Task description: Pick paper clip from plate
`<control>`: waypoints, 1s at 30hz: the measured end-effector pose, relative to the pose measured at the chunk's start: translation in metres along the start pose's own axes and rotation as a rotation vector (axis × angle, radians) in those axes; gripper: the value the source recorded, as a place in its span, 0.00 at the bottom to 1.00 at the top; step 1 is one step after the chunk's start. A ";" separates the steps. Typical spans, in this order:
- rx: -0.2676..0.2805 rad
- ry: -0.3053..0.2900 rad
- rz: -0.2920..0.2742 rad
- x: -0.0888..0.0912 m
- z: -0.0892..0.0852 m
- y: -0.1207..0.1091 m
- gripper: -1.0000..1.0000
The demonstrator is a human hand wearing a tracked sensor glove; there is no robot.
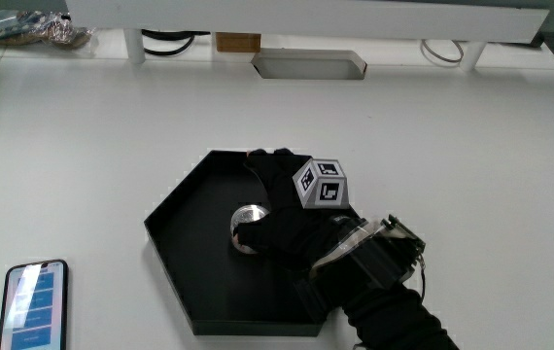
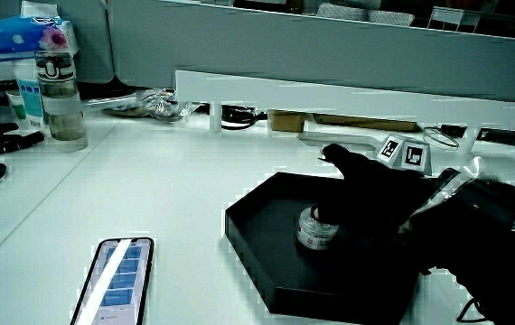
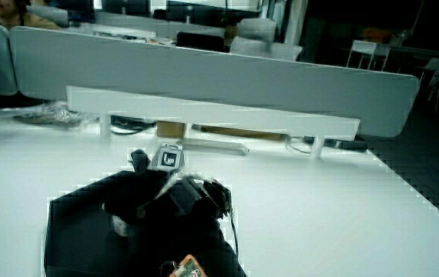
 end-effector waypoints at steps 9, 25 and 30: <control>-0.039 -0.052 -0.028 -0.003 -0.028 0.013 0.50; -0.049 -0.135 -0.059 -0.011 -0.050 0.022 0.70; 0.002 -0.135 -0.066 -0.011 -0.049 0.021 0.95</control>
